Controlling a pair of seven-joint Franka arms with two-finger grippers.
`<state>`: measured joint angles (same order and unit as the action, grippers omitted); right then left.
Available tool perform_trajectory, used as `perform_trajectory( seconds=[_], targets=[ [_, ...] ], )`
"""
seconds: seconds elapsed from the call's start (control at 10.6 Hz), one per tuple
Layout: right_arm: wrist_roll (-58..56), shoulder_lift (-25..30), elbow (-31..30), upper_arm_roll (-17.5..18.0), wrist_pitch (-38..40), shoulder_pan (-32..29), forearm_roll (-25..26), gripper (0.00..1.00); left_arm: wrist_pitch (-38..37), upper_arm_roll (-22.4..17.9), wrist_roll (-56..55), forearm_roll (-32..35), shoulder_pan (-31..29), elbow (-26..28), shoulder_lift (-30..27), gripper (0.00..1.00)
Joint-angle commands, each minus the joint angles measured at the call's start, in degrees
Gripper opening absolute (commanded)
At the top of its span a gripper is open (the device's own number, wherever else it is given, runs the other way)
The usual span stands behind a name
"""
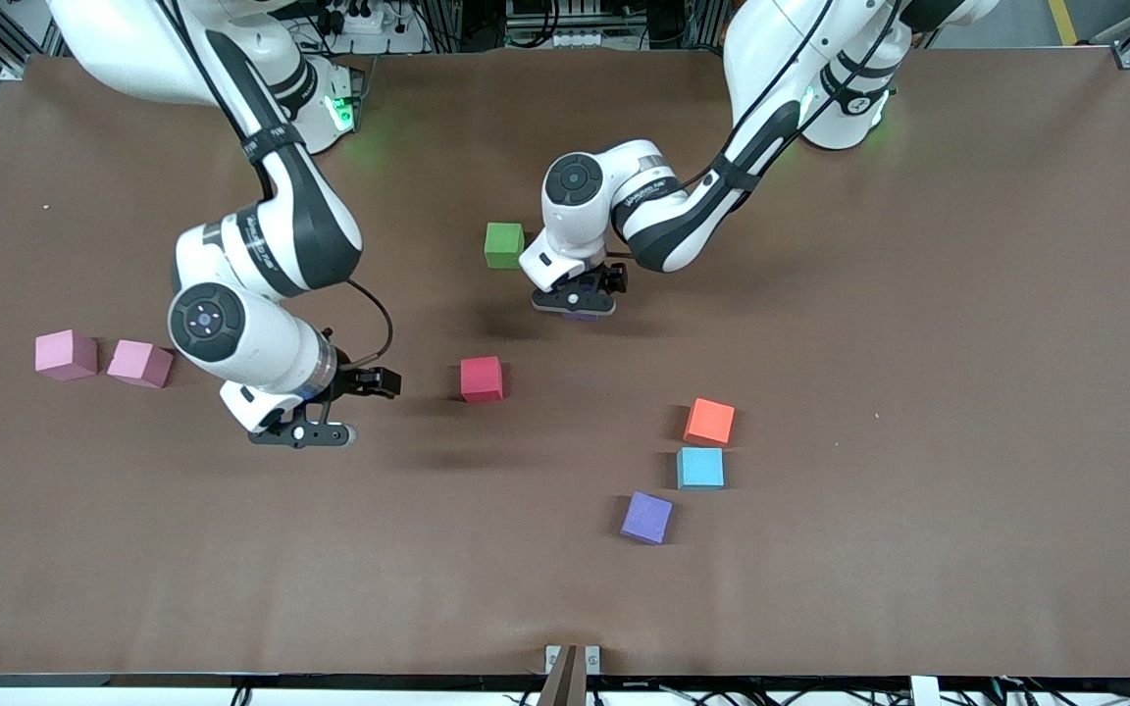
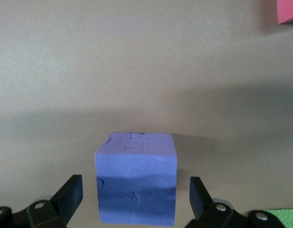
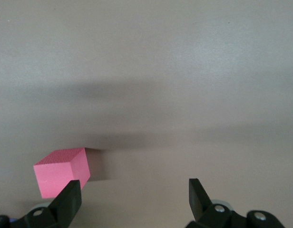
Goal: Arrange blocks into number 1
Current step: 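Grasp the purple block with the left gripper while the right gripper grasps red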
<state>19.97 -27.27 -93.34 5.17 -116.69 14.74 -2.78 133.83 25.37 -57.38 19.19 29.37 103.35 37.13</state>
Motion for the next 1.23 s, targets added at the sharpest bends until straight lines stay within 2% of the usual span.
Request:
perform_trajectory(
  seconds=[0.0,0.28,0.47,0.66,0.76,1.14],
  targets=[
    [1.04,-2.96,1.93,-0.07,-1.33,2.04,-0.39,1.0,0.99,0.56,0.17,1.82,-0.71,0.88,-0.04,0.02],
    [1.74,-6.38,1.93,0.01,-5.38,4.85,-1.35,1.0,0.64,0.56,-0.97,1.82,-0.63,1.85,-1.7,0.0],
    [2.0,-8.41,1.93,0.01,-9.67,7.39,-5.12,1.0,0.38,1.08,-3.95,1.82,-0.54,5.52,-6.26,0.0],
    [2.36,-10.26,1.93,-0.07,-11.97,9.94,-4.87,1.0,0.38,3.45,-6.49,1.12,-0.8,10.18,-10.48,0.0],
    [2.01,-10.61,1.93,-0.07,-13.28,10.65,-4.7,1.0,0.46,5.81,-9.47,1.2,-0.63,11.59,-10.67,0.0],
    [1.3,-10.97,1.58,-0.16,-13.3,12.67,-4.26,1.0,0.38,11.45,-20.37,1.11,3.22,10.56,-9.19,0.0]
  ],
)
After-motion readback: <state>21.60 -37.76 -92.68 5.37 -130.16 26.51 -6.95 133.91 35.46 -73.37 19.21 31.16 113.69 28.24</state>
